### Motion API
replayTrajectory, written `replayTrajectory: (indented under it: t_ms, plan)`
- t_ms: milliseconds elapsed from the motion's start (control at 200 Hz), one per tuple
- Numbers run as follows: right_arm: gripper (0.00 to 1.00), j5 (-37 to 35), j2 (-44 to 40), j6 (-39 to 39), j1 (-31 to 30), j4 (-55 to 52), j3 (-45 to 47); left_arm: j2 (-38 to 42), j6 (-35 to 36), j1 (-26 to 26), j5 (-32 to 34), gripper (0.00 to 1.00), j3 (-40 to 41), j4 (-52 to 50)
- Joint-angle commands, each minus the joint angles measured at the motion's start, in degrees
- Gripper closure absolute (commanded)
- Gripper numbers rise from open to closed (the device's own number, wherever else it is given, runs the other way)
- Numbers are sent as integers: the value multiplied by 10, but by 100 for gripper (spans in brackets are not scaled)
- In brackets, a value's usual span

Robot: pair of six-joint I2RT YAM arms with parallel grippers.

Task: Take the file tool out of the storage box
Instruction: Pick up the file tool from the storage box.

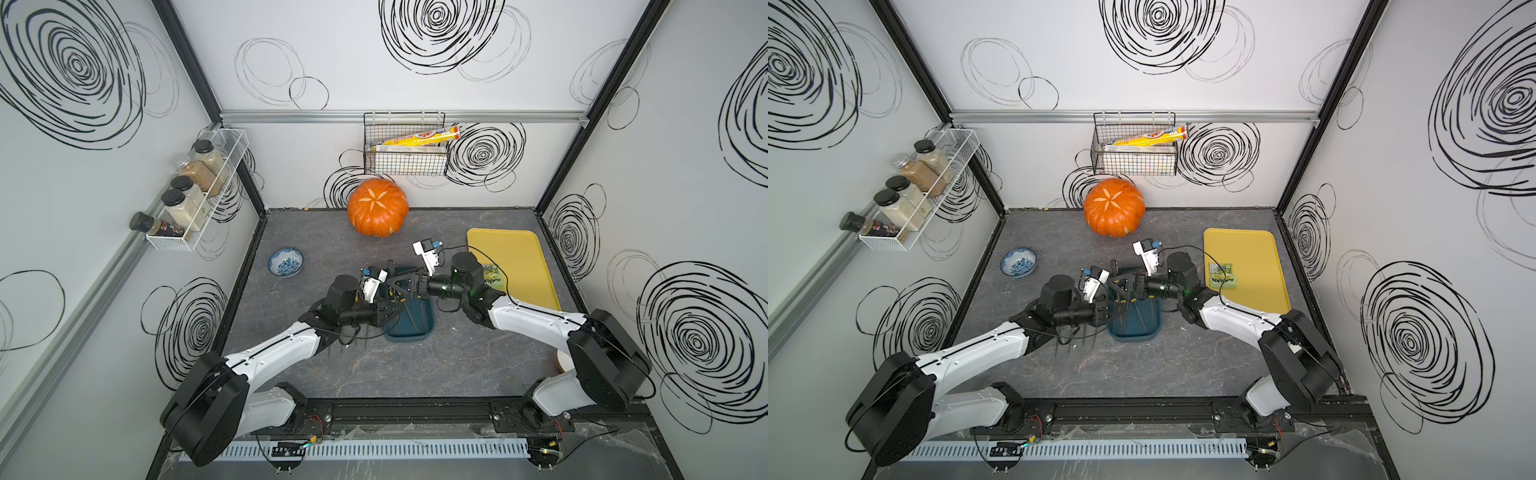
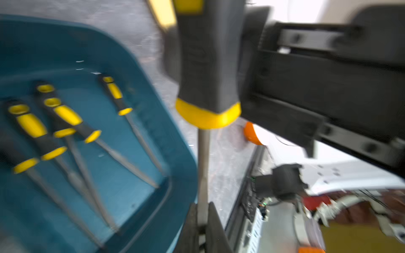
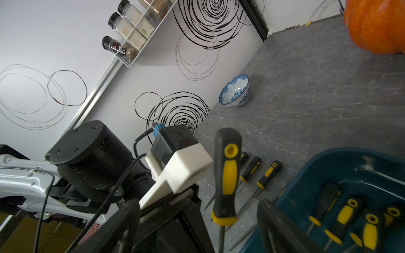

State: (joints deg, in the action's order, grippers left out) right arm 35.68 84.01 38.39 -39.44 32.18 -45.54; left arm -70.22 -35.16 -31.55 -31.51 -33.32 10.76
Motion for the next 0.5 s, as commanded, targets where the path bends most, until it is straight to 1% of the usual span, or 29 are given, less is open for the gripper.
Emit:
replayTrajectory:
  t_ms: [0, 80, 120, 195, 250, 300, 360, 421, 491]
  plan:
    - [12, -54, -56, -115, 6, -140, -30, -7, 21, -7, 161, 100, -64, -165]
    - [12, -133, -94, -179, 6, -218, -30, -21, 28, -7, 225, 100, -104, -276]
    - [12, -164, -111, -198, 7, -236, -23, -30, 36, -5, 236, 100, -127, -328]
    - [11, -196, -144, -216, 7, -240, 4, -44, 56, -4, 214, 100, -166, -396]
    - [11, -208, -162, -219, 7, -239, 18, -47, 57, -4, 217, 100, -190, -444]
    - [11, -213, -177, -228, 7, -246, 23, -48, 53, -4, 238, 100, -206, -484]
    - [11, -234, -193, -241, 7, -252, 31, -55, 46, -2, 279, 100, -225, -543]
    - [10, -277, -209, -254, 7, -253, 44, -70, 41, 5, 310, 100, -234, -596]
    - [10, -331, -222, -264, 7, -248, 55, -87, 39, 24, 319, 100, -228, -630]
